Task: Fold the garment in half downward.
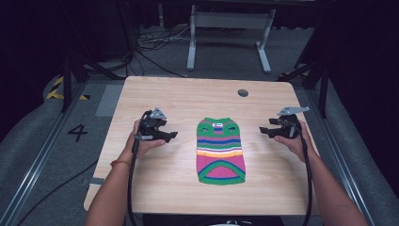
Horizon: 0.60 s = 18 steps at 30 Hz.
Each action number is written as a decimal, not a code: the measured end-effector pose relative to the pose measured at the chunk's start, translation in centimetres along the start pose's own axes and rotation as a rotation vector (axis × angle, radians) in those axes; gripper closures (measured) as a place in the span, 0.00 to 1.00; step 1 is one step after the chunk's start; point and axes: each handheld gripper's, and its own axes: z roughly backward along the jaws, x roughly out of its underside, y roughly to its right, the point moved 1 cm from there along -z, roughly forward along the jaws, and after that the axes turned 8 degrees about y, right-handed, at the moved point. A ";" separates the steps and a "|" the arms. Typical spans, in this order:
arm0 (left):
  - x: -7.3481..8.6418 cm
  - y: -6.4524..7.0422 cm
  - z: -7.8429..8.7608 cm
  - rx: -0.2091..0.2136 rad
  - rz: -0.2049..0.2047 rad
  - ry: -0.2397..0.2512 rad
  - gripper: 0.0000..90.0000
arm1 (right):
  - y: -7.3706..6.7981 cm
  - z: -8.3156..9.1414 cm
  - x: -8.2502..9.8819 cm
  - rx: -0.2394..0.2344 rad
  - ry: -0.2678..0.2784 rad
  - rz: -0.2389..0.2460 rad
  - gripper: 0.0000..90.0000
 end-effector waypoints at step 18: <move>-5.1 0.6 -9.5 -0.010 0.025 -0.034 0.48 | -2.9 -9.2 -4.1 -0.066 -0.057 0.076 0.65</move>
